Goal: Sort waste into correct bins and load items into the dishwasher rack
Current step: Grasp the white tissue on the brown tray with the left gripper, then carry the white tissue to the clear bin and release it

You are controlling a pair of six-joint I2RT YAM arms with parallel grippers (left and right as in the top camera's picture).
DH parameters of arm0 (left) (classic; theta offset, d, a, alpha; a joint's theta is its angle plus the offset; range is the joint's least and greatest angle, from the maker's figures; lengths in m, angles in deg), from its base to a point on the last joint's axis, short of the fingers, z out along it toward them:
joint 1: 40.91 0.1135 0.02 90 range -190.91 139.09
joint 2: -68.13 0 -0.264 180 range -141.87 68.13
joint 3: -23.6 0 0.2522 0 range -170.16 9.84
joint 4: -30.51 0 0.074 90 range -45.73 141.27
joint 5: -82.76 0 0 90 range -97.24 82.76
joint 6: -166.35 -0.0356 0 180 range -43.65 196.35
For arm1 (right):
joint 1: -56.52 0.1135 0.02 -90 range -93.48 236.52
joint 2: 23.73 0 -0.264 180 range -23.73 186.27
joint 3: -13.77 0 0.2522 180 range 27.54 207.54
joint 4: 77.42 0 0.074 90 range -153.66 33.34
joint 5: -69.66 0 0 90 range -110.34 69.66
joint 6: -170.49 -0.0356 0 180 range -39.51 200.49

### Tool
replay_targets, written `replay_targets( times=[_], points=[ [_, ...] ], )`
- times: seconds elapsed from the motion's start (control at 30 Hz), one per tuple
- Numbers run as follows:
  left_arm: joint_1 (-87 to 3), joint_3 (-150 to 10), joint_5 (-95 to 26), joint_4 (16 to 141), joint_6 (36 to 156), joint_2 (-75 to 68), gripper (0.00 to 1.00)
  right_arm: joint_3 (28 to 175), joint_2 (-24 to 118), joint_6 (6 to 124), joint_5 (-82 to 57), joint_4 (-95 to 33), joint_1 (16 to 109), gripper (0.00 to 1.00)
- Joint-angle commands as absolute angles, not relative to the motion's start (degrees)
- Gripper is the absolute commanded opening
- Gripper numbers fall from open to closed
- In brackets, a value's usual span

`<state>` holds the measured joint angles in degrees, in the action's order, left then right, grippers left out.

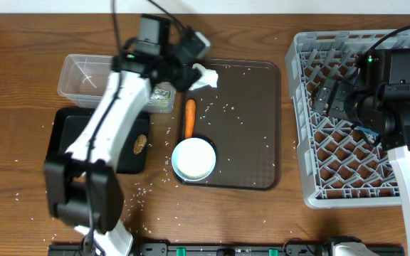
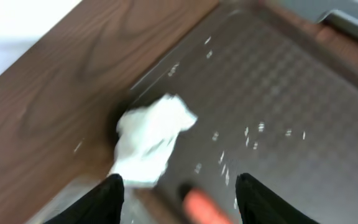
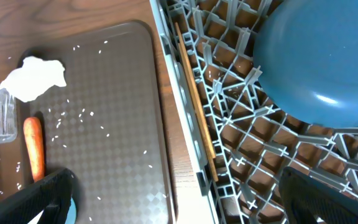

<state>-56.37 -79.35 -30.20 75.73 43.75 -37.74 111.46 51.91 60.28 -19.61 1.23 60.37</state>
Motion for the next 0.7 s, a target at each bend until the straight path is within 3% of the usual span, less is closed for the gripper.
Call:
replay_targets(
  times=[0.0,0.17,0.4,0.67],
  points=[
    [-58.58,-79.19,-31.23,71.04,49.59,-44.08,0.58,111.85,51.56,59.71,-19.24,1.12,59.54,0.99],
    [-61.35,-79.19,-20.63,59.08,62.48,-51.51,0.58,111.85,51.56,59.69,-19.21,1.34,59.57,0.99],
    [-64.15,-79.19,-5.66,49.0,64.01,-58.57,0.64,111.85,51.56,59.69,-19.19,1.34,59.59,0.99],
    [-64.13,-79.19,-4.63,49.35,64.06,-62.17,0.65,111.85,51.6,59.71,-19.24,1.29,59.59,0.99]
  ],
)
